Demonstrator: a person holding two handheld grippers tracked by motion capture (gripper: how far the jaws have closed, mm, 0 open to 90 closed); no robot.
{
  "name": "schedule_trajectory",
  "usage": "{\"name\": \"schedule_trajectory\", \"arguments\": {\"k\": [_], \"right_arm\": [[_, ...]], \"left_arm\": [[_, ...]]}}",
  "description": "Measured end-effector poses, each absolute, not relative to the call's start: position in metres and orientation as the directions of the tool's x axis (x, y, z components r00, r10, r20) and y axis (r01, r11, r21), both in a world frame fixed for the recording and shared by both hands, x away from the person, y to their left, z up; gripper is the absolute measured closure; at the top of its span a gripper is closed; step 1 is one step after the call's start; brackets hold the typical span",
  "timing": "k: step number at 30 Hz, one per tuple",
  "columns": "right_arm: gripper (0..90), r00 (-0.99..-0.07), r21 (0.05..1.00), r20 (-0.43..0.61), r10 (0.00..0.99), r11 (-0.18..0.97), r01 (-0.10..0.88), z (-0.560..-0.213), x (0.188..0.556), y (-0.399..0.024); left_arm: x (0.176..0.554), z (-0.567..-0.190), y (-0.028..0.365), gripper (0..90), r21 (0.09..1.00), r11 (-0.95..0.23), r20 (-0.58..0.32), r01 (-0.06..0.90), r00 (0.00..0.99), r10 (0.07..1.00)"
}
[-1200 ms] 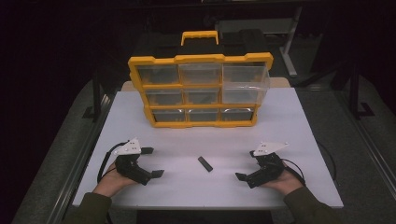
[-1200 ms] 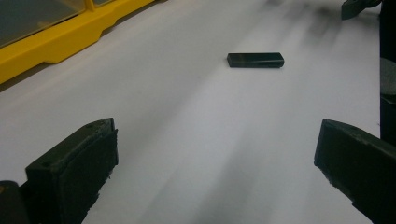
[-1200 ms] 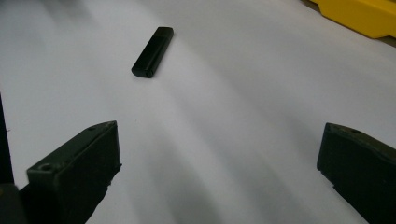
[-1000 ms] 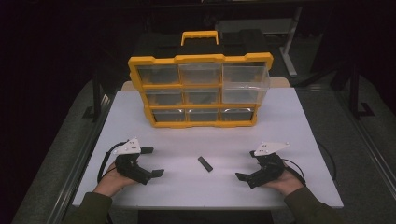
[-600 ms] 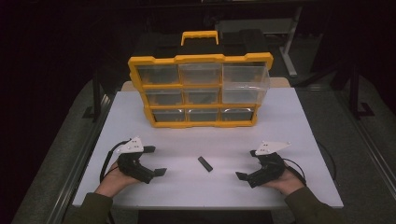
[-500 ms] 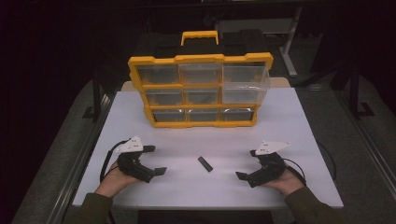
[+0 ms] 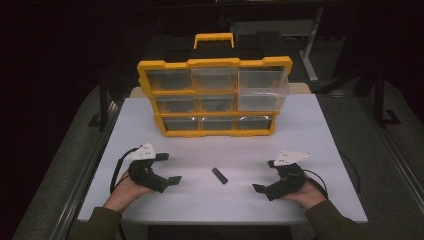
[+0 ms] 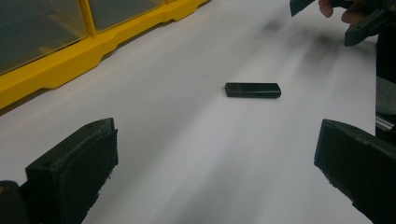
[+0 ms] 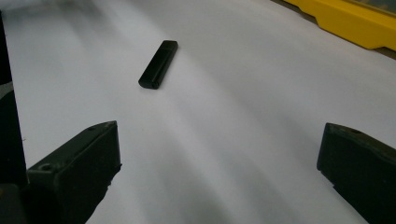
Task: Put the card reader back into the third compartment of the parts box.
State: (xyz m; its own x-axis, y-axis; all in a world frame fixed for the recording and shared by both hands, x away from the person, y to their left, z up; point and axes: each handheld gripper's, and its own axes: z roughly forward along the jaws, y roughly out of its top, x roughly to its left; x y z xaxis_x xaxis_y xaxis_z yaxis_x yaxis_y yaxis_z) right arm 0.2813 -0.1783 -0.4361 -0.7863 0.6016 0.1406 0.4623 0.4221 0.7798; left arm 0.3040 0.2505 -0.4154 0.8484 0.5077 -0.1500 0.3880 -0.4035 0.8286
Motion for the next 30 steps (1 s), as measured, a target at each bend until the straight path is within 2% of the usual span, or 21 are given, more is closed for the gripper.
{"name": "schedule_trajectory", "arguments": {"k": [30], "right_arm": [[0.0,-0.787,0.780,0.150,0.598,0.418,0.466,-0.437,0.283,-0.178]], "left_arm": [[0.309,-0.411,0.231,0.0,0.836,-0.391,-0.142,0.385,0.840,0.524]]}}
